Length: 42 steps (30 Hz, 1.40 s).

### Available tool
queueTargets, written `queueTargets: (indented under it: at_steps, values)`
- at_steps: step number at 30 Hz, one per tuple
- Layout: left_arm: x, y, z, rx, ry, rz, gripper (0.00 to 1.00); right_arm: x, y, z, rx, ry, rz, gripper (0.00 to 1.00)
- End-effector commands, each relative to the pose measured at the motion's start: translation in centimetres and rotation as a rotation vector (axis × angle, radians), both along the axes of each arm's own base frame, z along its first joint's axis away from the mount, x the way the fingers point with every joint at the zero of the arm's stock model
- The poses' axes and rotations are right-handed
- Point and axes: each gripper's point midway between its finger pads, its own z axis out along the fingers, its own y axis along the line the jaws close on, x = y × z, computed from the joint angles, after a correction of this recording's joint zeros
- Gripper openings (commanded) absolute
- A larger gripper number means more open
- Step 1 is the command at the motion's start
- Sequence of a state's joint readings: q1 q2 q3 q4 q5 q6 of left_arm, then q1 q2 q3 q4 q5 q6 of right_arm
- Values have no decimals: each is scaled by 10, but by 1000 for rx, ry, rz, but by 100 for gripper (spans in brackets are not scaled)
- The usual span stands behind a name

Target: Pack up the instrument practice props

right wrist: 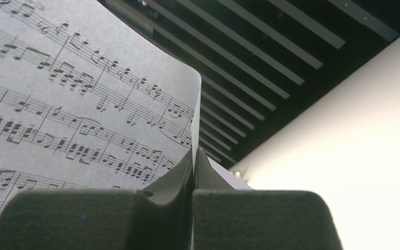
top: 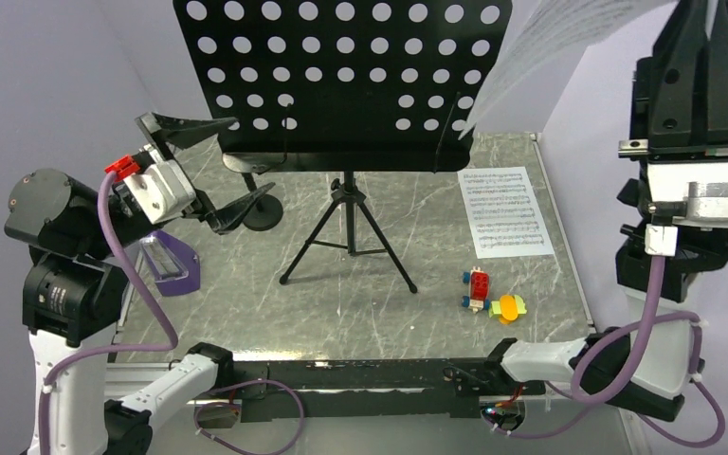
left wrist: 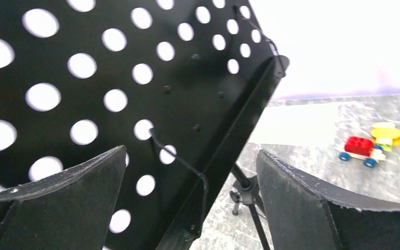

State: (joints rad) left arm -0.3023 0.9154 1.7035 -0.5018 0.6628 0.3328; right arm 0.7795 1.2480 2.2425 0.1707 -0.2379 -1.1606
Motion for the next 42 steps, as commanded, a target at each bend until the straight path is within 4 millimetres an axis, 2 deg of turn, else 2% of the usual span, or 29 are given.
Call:
queueTargets:
  at_steps: [1, 8, 13, 16, 17, 19, 21, 25, 28, 31, 33, 36, 39, 42]
  values:
    - [-14, -28, -21, 111, 50, -226, 99, 2, -45, -5, 86, 48, -192, 0]
    - [-17, -51, -19, 123, 99, -397, 98, 1, -92, -26, 180, 126, -384, 0]
    - [-16, -66, -18, 143, 88, -430, 97, 14, -108, -59, 180, 231, -505, 0]
    - [-17, -74, -15, 145, 63, -425, 97, 27, -117, -87, 182, 325, -570, 0]
    - [-17, -75, -15, 143, 60, -423, 98, 38, -116, -100, 170, 375, -582, 0]
    - [-18, -76, -14, 134, 52, -419, 98, 49, -119, -126, 150, 448, -615, 0]
    - [-18, -76, -15, 121, 49, -414, 98, 72, -123, -161, 145, 567, -662, 0]
    - [-21, -76, -22, 106, 48, -420, 99, 119, -127, -247, 131, 800, -691, 0]
    - [-24, -75, -23, 94, 53, -427, 99, 147, -132, -301, 125, 946, -699, 0]
    - [-26, -72, -23, 81, 57, -415, 99, 170, -141, -353, 128, 1115, -687, 0]
    - [-26, -69, -25, 78, 63, -397, 99, 183, -154, -398, 112, 1244, -690, 0]
    - [-26, -64, -36, 86, 74, -363, 99, 197, -154, -452, 47, 1386, -633, 0]
    - [-27, -55, -47, 108, 68, -315, 99, 204, -139, -487, -37, 1502, -509, 0]
    - [-32, -41, -58, 164, 49, -251, 99, 208, -121, -501, -90, 1560, -381, 0]
